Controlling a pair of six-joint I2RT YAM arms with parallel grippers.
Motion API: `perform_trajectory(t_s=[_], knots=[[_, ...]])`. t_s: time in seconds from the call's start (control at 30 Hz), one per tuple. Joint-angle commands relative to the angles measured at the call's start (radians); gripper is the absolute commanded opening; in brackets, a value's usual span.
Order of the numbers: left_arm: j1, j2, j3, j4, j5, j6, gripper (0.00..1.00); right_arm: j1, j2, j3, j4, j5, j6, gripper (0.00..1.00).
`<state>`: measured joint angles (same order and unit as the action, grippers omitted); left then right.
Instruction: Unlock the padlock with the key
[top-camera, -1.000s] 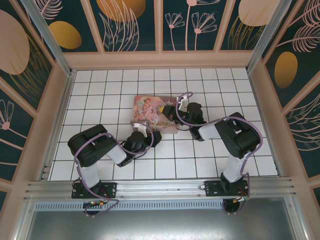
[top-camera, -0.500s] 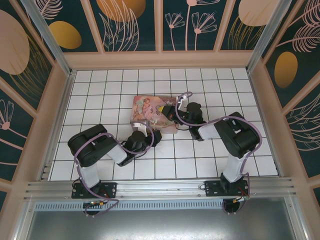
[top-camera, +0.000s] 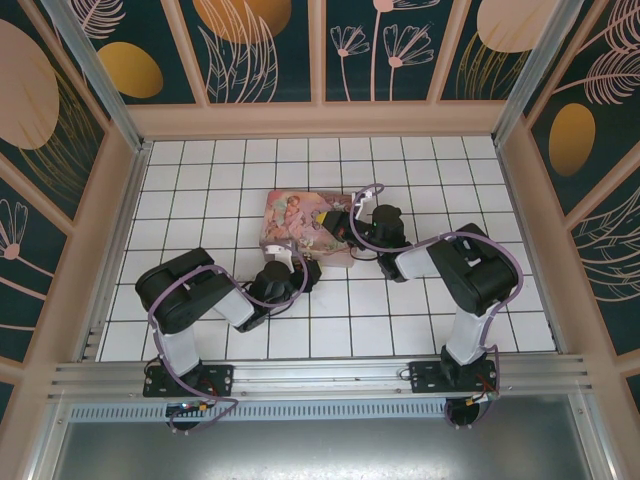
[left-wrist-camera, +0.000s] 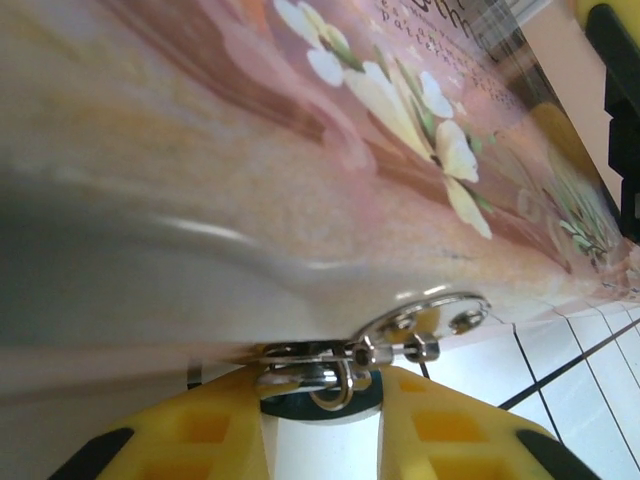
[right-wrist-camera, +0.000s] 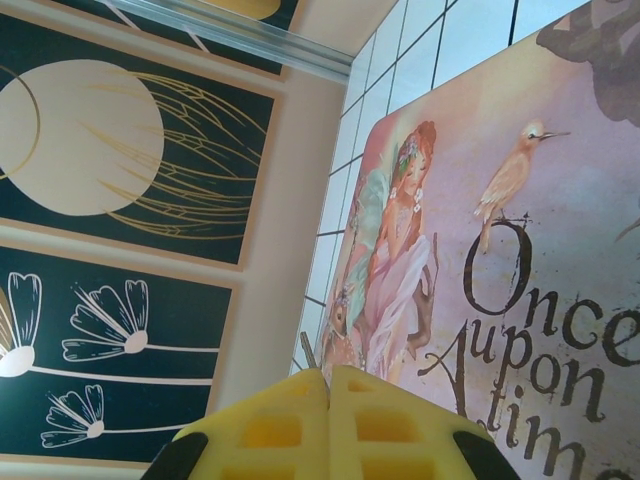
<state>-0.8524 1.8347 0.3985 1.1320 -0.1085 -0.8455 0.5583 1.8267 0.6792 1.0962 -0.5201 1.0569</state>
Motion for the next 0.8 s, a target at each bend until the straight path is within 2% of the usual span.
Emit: perform_trajectory(t_s=[0.0, 0.27, 0.77], knots=[[0.006, -0.004, 0.026, 0.057, 0.001, 0.001, 0.21, 0.025, 0.065, -0.024, -0.114, 0.006, -0.005, 0.0], [0.015, -0.057, 0.028, 0.047, 0.05, -0.036, 0.0, 0.026, 0.065, -0.028, -0.108, 0.005, -0.005, 0.0], [0.049, -0.155, 0.108, -0.185, 0.222, -0.153, 0.0, 0.011, 0.008, 0.055, -0.185, -0.015, -0.054, 0.0]])
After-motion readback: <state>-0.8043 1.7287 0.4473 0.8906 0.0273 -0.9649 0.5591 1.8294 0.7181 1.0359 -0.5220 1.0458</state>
